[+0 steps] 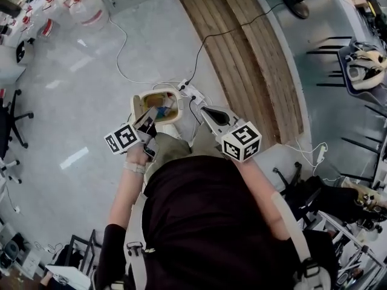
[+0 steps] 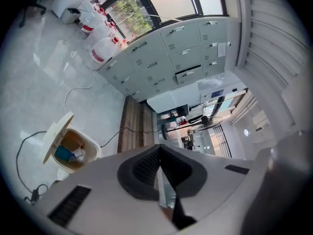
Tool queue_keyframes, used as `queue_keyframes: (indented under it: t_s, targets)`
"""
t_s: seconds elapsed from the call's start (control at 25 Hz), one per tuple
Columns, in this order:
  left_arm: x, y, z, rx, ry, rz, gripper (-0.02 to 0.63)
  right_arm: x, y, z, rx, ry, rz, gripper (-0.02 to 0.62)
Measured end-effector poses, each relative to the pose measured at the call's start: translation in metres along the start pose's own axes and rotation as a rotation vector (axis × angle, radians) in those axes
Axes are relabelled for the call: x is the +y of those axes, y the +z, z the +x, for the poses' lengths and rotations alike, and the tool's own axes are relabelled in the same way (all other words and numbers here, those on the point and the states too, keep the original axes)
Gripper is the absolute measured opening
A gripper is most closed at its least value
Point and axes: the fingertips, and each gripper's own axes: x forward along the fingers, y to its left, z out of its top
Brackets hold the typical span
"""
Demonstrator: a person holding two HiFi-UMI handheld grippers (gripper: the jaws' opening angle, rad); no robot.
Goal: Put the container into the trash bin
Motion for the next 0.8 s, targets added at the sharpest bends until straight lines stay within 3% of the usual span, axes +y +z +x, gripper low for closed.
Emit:
queue_keyframes:
  t_s: [0.48,0.8]
  targets:
    - [-0.08,0.048,-0.05,-0.148,0.079,0.44,0.009,0.025,0.062,-0.005,-0.084,0.112,-0.085,0.015]
    - [-0.14,0.061,-0.078,-0.25,0.099,0.673,0.011,0.05,0.098,-0.017,-0.138,0.185,-0.147,0.015]
